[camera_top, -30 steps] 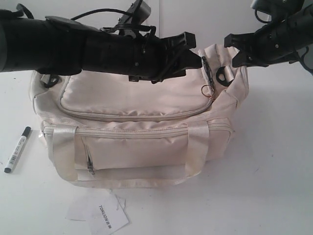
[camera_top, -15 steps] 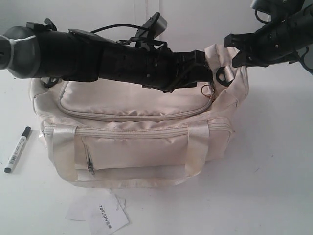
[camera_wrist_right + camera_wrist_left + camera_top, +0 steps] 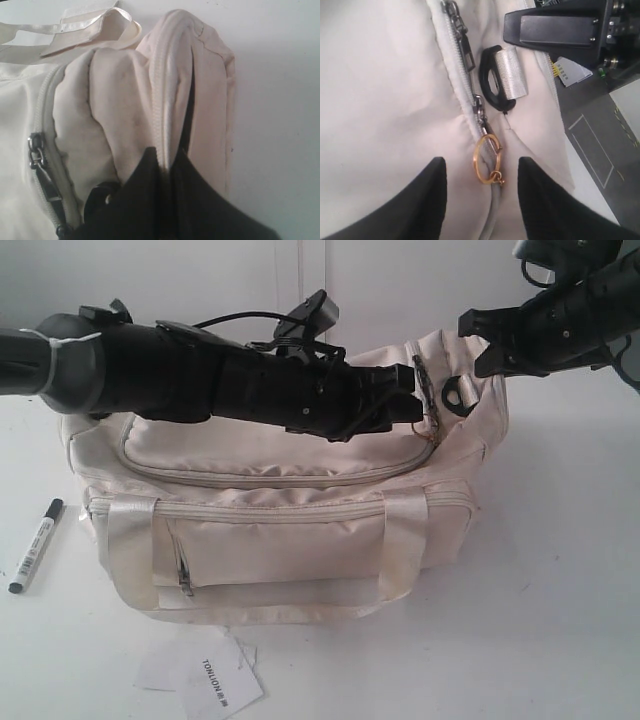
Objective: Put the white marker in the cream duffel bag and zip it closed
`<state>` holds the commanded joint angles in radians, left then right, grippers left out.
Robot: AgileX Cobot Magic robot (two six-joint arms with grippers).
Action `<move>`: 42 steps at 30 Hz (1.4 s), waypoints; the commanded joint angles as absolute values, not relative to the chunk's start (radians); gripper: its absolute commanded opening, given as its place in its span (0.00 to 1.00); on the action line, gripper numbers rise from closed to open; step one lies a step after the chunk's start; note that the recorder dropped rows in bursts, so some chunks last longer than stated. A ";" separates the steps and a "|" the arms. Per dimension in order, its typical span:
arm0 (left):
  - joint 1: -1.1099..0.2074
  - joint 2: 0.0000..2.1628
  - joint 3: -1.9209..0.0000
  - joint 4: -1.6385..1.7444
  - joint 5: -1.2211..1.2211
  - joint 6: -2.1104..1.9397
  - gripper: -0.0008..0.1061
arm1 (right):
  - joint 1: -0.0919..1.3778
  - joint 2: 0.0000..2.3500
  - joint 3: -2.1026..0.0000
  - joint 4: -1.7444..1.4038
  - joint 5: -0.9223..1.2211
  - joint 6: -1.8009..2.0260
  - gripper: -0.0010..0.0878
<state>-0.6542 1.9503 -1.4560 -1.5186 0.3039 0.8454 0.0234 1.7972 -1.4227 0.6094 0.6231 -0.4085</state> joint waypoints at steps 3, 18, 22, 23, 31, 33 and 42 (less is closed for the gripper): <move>-0.664 1.965 -1.481 -1.526 0.304 0.843 0.48 | 0.023 1.797 -1.423 0.609 0.625 -0.408 0.01; -0.693 2.009 -1.526 -1.532 0.252 0.843 0.48 | 0.023 1.797 -1.423 0.609 0.623 -0.408 0.01; -0.695 2.020 -1.526 -1.562 0.250 0.841 0.48 | 0.023 1.797 -1.423 0.609 0.623 -0.408 0.01; -0.699 2.022 -1.526 -1.562 0.250 0.841 0.48 | 0.023 1.797 -1.423 0.609 0.623 -0.408 0.01; -0.703 2.025 -1.526 -1.603 0.270 0.837 0.44 | 0.023 1.797 -1.423 0.609 0.625 -0.408 0.01; -0.703 2.025 -1.526 -1.603 0.272 0.837 0.43 | 0.023 1.797 -1.423 0.609 0.625 -0.408 0.01; -0.703 2.039 -1.526 -1.607 0.229 0.818 0.33 | 0.023 1.797 -1.423 0.609 0.623 -0.408 0.01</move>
<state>-0.7028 2.0389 -1.5257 -1.6070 0.2292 0.8176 0.0234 1.7972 -1.4227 0.6094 0.6229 -0.4085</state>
